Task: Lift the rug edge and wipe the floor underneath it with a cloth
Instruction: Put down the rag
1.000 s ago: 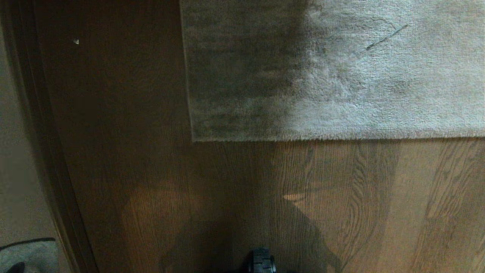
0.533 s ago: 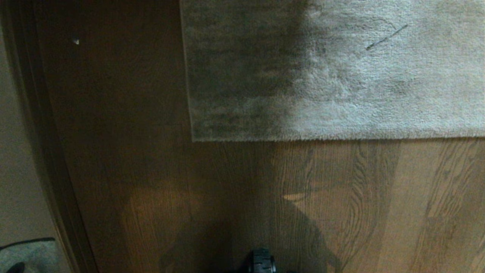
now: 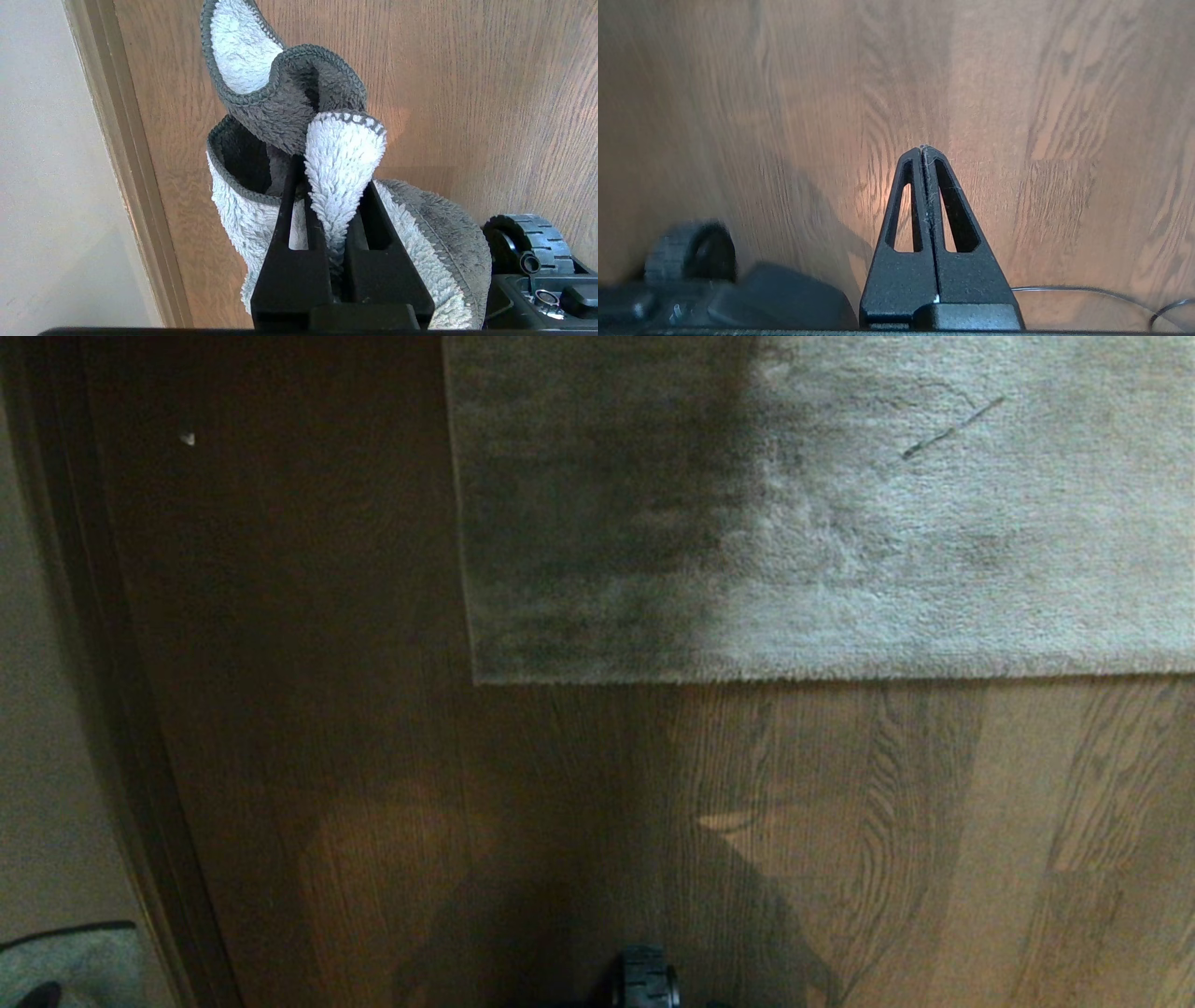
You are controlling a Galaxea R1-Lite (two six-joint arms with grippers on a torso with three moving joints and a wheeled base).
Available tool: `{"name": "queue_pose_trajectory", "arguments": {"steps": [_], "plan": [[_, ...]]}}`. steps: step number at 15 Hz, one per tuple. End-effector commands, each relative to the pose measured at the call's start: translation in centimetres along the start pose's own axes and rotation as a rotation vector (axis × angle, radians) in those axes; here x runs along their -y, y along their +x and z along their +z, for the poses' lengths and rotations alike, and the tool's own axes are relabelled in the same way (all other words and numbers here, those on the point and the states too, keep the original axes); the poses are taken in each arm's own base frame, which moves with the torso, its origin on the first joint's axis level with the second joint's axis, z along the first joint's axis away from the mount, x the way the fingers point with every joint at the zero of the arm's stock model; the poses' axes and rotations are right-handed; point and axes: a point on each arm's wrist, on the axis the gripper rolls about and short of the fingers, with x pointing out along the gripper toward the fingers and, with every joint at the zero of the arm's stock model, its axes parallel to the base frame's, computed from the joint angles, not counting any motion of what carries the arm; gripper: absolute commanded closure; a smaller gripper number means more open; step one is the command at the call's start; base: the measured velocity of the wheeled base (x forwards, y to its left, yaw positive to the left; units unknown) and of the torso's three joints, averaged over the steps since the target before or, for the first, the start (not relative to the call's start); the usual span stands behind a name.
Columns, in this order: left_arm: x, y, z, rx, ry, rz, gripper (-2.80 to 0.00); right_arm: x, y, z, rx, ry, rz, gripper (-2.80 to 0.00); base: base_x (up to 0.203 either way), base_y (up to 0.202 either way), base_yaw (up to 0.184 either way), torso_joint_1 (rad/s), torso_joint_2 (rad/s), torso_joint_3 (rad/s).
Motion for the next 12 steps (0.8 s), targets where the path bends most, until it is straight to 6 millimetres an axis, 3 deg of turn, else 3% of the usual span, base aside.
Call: {"name": "queue_pose_trajectory", "arguments": {"steps": [1,12], "plan": [[0.0,0.0,0.0,0.0,0.0,0.0,0.0,0.0,0.03,0.02,-0.003,0.043,0.003,0.0,0.0,0.0,0.0,0.0,0.0,0.0],[0.0,0.0,0.0,0.0,0.0,0.0,0.0,0.0,0.05,0.02,0.003,0.049,-0.001,0.0,0.0,0.0,0.0,0.0,0.0,0.0]]}}
